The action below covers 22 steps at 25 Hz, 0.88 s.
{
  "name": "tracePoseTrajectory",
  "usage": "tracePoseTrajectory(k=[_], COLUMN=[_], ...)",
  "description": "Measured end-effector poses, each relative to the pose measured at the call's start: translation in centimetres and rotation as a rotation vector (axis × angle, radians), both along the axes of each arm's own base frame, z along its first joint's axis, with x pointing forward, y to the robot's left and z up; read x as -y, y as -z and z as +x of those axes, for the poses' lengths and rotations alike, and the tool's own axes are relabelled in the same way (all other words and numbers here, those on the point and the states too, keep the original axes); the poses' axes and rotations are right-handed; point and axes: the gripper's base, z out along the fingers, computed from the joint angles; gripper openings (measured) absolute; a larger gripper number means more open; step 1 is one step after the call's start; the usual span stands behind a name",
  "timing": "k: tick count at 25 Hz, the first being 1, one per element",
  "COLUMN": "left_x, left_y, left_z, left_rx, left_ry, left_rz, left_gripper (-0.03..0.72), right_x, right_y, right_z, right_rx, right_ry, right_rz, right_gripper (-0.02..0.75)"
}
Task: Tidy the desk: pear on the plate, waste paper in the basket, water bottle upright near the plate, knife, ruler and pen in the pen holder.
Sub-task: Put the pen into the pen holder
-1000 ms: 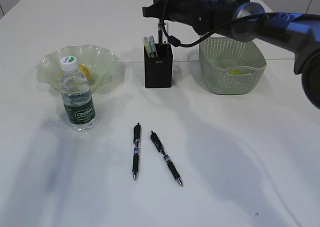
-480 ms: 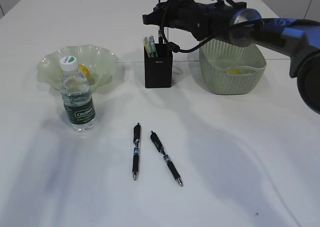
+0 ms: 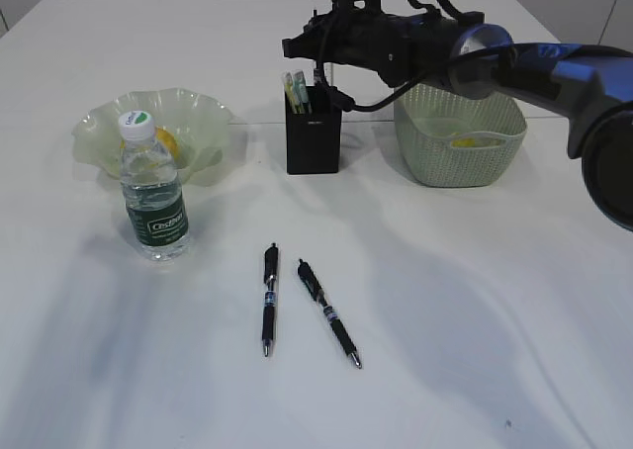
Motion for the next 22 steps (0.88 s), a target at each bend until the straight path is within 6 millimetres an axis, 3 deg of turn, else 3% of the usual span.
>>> tracePoseTrajectory(k=[22], left_x=[0.00], left_y=[0.00], left_z=[0.00], left_rx=[0.000], left_ry=[0.000], left_rz=[0.000], left_gripper=[0.341], right_x=[0.00], right_y=[0.03], right_z=[-0.01], right_rx=[-0.002], right_ry=[0.000], right_rz=[-0.003], right_gripper=[0.139])
